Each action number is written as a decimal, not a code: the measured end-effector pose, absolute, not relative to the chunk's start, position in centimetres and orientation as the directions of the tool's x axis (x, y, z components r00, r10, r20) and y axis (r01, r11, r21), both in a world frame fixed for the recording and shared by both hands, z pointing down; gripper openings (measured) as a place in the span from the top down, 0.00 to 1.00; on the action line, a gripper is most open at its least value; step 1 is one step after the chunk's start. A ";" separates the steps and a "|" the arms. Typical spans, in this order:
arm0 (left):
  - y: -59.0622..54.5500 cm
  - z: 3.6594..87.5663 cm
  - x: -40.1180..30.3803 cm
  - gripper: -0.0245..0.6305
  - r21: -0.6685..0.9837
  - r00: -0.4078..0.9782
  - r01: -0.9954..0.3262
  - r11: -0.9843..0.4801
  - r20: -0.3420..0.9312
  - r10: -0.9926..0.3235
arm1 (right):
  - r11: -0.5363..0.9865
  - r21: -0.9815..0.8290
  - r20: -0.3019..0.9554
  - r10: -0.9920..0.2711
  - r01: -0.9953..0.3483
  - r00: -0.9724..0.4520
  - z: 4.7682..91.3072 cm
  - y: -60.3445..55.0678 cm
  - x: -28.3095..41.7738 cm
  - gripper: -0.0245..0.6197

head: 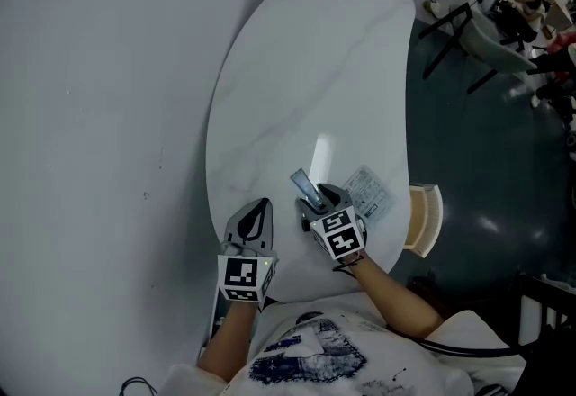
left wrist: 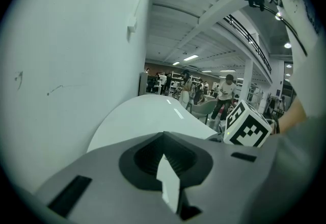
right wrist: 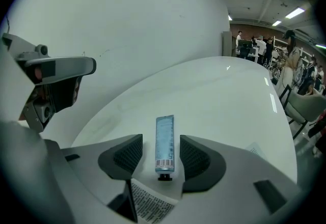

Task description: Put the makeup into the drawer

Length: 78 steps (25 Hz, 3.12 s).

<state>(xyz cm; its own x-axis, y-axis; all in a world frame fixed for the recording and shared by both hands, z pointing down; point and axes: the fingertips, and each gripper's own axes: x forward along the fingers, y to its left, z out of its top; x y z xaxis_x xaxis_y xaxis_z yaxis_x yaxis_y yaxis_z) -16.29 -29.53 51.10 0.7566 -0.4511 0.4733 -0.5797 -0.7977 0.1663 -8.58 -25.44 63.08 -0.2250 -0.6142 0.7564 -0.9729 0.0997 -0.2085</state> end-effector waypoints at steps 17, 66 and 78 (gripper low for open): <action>-29.8 51.0 -17.5 0.89 0.164 0.732 -0.619 -0.768 0.475 -0.489 | 0.096 -0.208 0.786 -0.575 -0.973 -0.225 64.6 -25.1 -8.8 0.67; -12.3 43.8 -9.6 0.89 0.043 0.791 -0.534 -0.844 0.378 -0.481 | -0.068 -0.212 0.643 -0.761 -0.975 -0.086 54.2 -6.3 2.0 0.76; -8.6 43.3 -4.9 0.89 0.065 0.909 -0.253 -0.965 0.356 -0.215 | -0.339 -0.181 0.643 -0.751 -0.923 0.150 52.4 -0.4 4.5 0.76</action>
<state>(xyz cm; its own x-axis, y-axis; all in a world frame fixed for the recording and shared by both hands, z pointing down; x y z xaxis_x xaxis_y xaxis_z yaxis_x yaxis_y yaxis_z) -4.90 -8.63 43.28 0.9093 -0.2149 0.3564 -0.2534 -0.9652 0.0646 4.54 -0.37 52.37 0.1503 -0.7508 0.6432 -0.9232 -0.3394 -0.1805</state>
